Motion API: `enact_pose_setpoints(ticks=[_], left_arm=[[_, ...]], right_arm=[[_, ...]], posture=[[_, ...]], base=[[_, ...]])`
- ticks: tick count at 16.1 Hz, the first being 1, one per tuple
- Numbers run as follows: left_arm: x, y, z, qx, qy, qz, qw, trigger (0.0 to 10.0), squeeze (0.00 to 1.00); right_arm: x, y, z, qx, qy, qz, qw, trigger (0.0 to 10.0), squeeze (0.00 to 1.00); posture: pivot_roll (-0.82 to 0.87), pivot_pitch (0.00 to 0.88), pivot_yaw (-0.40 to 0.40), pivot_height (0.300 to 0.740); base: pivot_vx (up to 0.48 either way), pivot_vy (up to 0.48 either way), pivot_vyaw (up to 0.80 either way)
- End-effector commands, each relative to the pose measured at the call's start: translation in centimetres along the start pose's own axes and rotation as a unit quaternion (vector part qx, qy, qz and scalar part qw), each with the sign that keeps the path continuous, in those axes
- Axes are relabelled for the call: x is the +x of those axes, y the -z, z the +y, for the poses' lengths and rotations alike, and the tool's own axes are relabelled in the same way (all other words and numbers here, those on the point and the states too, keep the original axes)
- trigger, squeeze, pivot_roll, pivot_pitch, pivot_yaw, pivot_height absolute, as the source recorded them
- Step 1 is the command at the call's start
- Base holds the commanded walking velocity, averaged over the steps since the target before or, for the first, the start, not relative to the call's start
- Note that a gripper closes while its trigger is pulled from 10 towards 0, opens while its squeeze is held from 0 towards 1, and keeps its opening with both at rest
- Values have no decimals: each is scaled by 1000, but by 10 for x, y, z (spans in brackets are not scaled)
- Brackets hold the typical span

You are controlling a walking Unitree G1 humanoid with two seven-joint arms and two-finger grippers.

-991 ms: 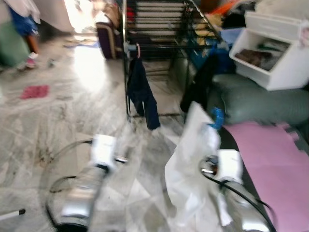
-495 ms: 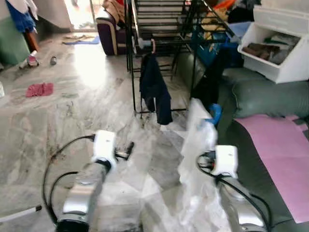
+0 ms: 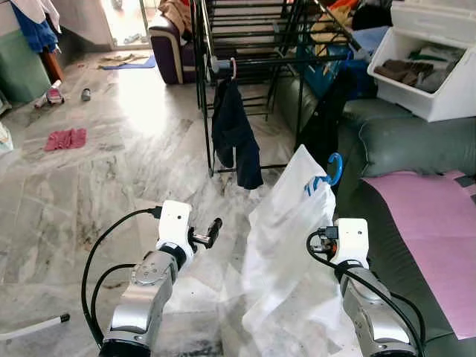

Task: Hang hanger

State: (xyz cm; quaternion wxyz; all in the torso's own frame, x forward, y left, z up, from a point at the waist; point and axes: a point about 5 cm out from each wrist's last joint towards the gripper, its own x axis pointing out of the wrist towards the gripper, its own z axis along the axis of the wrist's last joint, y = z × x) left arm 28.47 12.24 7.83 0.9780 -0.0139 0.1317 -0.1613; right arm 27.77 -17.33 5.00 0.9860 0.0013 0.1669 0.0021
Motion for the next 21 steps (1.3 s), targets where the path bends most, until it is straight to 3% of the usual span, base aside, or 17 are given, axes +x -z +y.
enact_pose_setpoints(ticks=[1, 3, 5, 18, 21], left_arm=[[2, -8, -1, 10, 7, -9, 1000, 10000, 0], [2, -8, 0, 13, 2, -8, 1000, 10000, 0], [2, -10, -1, 13, 5, -13, 1000, 10000, 0], [5, -10, 0, 15, -17, -8, 1000, 10000, 0], [6, -11, -1, 15, -14, -10, 1000, 10000, 0]], right_arm=[[3, -15, 2, -1, -6, -35, 999, 10000, 0], [4, -14, 6, -38, -21, -32, 999, 10000, 0], [3, -17, 12, -48, -41, -39, 997, 10000, 0], [4, -21, 27, -42, -84, -45, 995, 10000, 0], [4, -23, 28, -59, -88, -48, 993, 10000, 0]], posture=[[-11, 0, -21, 740], [-11, 0, -21, 740], [-12, 0, -22, 740], [-12, 0, -32, 740], [-12, 0, -31, 740]], base=[[0, 0, 0], [0, 0, 0], [0, 0, 800], [0, 0, 738], [0, 0, 740]])
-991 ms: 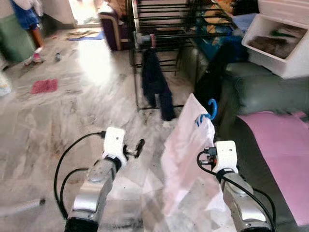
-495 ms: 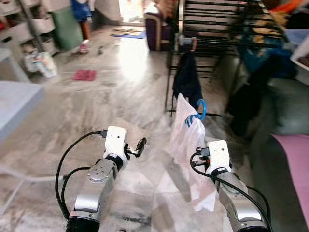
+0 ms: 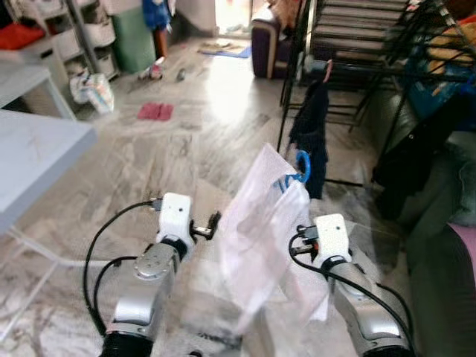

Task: Hang hanger

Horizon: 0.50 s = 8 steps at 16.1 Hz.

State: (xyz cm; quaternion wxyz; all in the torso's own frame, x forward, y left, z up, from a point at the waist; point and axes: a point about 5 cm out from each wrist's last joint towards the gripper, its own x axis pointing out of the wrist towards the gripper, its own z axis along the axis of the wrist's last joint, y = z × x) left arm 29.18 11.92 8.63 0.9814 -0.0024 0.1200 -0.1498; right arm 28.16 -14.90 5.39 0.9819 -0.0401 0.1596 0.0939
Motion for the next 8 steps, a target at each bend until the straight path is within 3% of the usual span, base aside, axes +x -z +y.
enact_pose_setpoints(ticks=[1, 6, 8], left_arm=[[1, -2, 0, 4, 0, -1, 1000, 10000, 0], [1, -1, -1, 5, 3, 1, 1000, 10000, 0], [2, -1, -1, 5, 4, 1, 1000, 10000, 0]], right_arm=[[3, -19, 2, 0, -3, -43, 999, 10000, 0], [3, -20, 4, 9, -8, -45, 999, 10000, 0], [4, -19, 4, 11, -9, -44, 999, 10000, 0]], posture=[[-13, 0, -29, 740], [-12, 0, -28, 740], [-13, 0, -31, 740]], base=[[0, 0, 800], [0, 0, 800], [0, -354, 463]])
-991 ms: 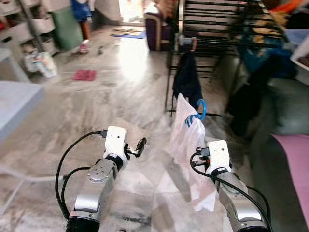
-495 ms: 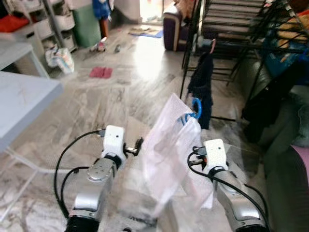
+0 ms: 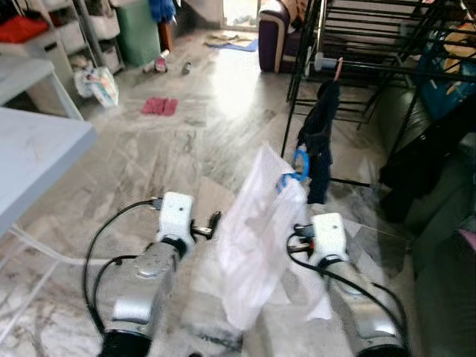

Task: Hang hanger

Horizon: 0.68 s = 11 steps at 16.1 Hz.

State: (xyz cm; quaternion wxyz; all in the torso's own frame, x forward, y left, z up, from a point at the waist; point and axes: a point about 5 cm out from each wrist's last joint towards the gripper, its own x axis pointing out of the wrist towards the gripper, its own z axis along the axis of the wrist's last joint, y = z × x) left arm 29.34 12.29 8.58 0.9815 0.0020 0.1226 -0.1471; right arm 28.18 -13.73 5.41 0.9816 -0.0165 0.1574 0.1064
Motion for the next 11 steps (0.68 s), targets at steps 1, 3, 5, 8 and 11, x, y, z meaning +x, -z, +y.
enact_pose_setpoints(ticks=[1, 3, 5, 8, 11], left_arm=[[1, -1, -6, 1, 9, -2, 1000, 10000, 0], [2, -1, -6, 1, 10, -2, 1000, 10000, 0], [2, -1, -7, 1, 12, -3, 1000, 10000, 0], [3, -1, -7, 1, 12, -3, 1000, 10000, 0], [3, -2, -7, 1, 11, -3, 1000, 10000, 0]], right_arm=[[1, -18, -6, -11, 3, -40, 999, 10000, 0], [2, -19, -5, -11, -1, -39, 999, 10000, 0], [2, -19, -5, -11, -3, -39, 999, 10000, 0], [3, -19, -5, -11, -7, -38, 999, 10000, 0], [3, -19, -4, -10, -11, -35, 999, 10000, 0]], posture=[[-13, 0, -31, 740], [-12, 0, -33, 740], [-13, 0, -34, 740], [-13, 0, -34, 740], [-14, 0, -36, 740]], base=[[0, -356, 0], [0, -352, 0], [0, -352, 0], [0, -355, 0], [0, -344, 0]])
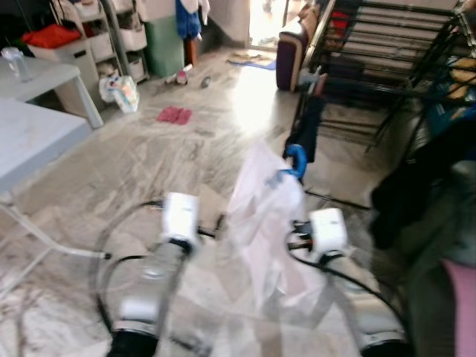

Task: Hang hanger

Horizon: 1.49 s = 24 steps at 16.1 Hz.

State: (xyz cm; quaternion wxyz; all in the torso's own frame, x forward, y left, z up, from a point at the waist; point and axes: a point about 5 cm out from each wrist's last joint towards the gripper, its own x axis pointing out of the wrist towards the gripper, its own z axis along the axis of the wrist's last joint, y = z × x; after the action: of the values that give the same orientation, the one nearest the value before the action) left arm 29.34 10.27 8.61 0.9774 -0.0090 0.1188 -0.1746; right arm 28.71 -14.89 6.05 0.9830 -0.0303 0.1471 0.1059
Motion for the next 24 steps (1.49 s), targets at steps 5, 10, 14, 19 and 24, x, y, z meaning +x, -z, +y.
enact_pose_setpoints(ticks=[5, 10, 14, 19, 24], left_arm=[[-4, 0, 15, 5, -32, 2, 999, 10000, 0], [-4, 0, 15, 6, -36, 0, 999, 10000, 0], [-4, -1, 16, 8, -46, -1, 999, 10000, 0], [-3, -1, 24, 33, -82, 2, 996, 10000, 0], [-4, -2, 13, 87, -25, -1, 996, 10000, 0]], right_arm=[[4, -12, 8, 5, -15, -26, 1000, 10000, 0], [3, -13, 8, 1, -20, -31, 999, 10000, 0], [4, -15, 11, 1, -33, -36, 999, 10000, 0], [6, -22, 13, 5, -45, -48, 998, 10000, 0], [10, -41, 24, 31, -91, -81, 992, 10000, 0]], posture=[[-14, 0, -35, 740], [-16, 0, -34, 740], [-14, 0, -37, 740], [-14, 0, -36, 740], [-7, 0, -37, 740]], base=[[0, -49, 0], [0, 0, 160], [0, 0, 800], [0, 0, 800], [0, 0, 800]])
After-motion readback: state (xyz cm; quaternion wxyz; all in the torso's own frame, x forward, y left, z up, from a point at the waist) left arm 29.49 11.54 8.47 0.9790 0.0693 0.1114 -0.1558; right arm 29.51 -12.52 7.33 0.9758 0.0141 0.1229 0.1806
